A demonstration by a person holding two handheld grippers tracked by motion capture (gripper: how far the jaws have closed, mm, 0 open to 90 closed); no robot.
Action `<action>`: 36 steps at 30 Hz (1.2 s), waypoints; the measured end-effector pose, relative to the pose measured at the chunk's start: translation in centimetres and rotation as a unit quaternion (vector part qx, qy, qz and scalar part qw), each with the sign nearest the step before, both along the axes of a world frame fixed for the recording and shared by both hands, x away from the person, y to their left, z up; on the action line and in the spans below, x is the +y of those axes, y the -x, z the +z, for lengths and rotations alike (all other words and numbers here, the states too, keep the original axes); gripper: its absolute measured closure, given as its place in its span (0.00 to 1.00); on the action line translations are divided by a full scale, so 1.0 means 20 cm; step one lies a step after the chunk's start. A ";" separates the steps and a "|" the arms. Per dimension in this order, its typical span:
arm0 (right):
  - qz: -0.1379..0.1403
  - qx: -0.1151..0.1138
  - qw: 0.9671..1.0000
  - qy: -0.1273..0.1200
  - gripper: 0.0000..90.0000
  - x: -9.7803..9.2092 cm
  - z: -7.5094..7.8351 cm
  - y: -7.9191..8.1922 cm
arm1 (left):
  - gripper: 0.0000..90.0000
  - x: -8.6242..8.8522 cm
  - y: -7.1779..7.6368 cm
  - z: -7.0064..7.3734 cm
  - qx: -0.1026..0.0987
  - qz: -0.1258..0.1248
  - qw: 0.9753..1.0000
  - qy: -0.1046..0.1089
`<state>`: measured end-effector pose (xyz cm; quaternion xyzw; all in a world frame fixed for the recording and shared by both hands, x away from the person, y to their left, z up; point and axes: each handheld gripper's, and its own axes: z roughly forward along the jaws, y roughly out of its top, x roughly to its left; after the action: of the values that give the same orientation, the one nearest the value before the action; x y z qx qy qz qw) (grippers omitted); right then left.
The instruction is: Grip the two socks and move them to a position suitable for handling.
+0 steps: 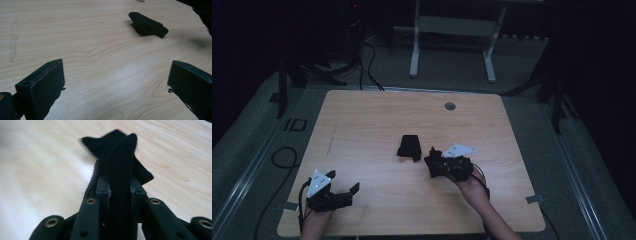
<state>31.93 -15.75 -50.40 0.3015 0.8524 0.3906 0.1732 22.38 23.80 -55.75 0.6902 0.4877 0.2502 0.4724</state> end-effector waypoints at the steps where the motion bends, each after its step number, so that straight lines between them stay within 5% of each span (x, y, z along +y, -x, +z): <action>1: 0.005 -0.002 1.000 0.002 0.83 0.00 0.00 0.04 | 0.02 0.00 0.00 0.00 0.000 0.000 1.000 0.000; 7: 0.008 0.011 1.000 0.007 0.83 0.01 -0.08 0.18 | 0.01 -0.03 -0.01 0.00 0.003 -0.010 1.000 -0.002; 16: -0.028 0.059 0.997 0.031 0.80 0.00 -0.25 0.10 | 0.02 -0.05 -0.02 -0.01 0.005 -0.020 1.000 -0.004; 18: -0.033 0.051 0.998 0.030 0.78 0.01 -0.28 0.11 | 0.02 -0.05 -0.01 -0.01 0.004 -0.021 1.000 -0.004; 21: -0.031 0.051 0.998 0.034 0.73 0.01 -0.28 0.11 | 0.02 -0.05 -0.01 -0.01 0.005 -0.022 1.000 -0.004; 26: -0.017 0.063 0.997 0.034 0.43 0.00 -0.23 0.13 | 0.02 -0.06 -0.02 -0.01 0.006 -0.026 1.000 -0.005; 30: -0.022 0.038 0.999 0.020 0.30 -0.03 -0.13 0.15 | 0.02 -0.06 -0.02 -0.01 0.006 -0.028 1.000 -0.006; 36: -0.015 0.021 1.000 0.010 0.23 -0.04 -0.05 0.19 | 0.02 -0.07 -0.02 -0.01 0.006 -0.031 0.999 -0.008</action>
<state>28.17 -16.59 -51.35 0.3203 0.8552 0.3730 0.1641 22.76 22.31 -55.87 0.7099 0.4671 0.2352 0.4718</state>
